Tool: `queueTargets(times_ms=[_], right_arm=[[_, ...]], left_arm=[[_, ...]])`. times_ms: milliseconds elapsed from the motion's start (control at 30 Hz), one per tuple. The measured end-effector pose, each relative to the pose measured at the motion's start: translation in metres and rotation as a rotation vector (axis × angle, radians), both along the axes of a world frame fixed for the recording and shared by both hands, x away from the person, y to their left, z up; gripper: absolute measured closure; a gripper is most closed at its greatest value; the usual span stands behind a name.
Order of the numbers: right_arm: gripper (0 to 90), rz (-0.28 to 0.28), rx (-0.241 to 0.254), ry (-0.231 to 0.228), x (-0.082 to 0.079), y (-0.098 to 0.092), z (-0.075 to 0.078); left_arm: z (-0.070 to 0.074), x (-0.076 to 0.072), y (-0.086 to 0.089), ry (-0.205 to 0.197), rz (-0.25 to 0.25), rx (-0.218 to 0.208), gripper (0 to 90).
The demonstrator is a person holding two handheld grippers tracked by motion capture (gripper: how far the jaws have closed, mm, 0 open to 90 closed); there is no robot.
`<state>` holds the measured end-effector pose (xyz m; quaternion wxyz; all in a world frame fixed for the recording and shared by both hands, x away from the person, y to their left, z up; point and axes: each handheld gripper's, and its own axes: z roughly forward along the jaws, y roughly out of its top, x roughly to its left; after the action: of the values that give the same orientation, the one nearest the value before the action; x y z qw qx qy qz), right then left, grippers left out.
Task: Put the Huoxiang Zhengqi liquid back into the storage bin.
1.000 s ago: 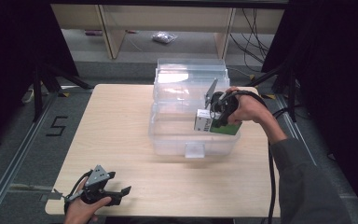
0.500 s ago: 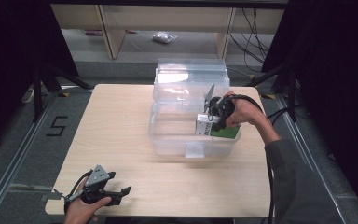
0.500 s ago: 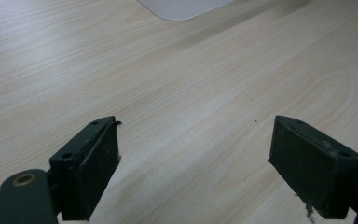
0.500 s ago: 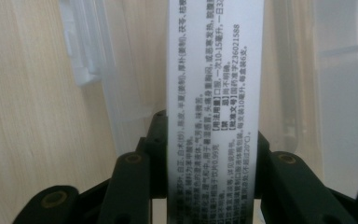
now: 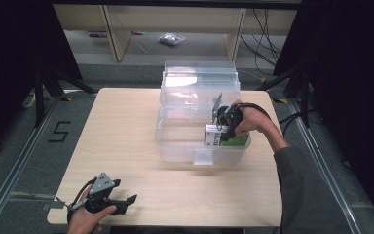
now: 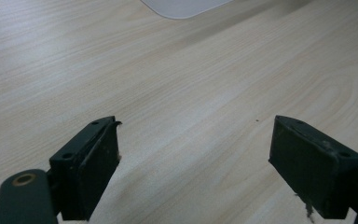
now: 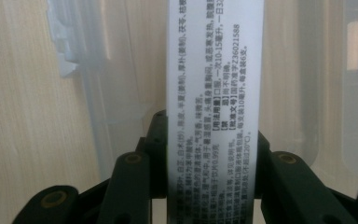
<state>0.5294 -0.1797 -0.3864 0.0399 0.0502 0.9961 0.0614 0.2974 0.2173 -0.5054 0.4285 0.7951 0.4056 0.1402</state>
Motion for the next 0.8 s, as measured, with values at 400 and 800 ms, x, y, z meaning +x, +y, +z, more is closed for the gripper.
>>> queueTargets(times_ms=[400, 800], right_arm=[[64.7, -0.028, -0.007, 0.021, -0.001, -0.005, -0.012], [64.4, 0.004, 0.009, 0.017, 0.002, -0.009, -0.019]], left_arm=[[0.001, 0.0, 0.001, -0.005, -0.012, 0.023, 15.1], [0.001, 0.0, 0.001, -0.008, -0.008, 0.024, 15.1]])
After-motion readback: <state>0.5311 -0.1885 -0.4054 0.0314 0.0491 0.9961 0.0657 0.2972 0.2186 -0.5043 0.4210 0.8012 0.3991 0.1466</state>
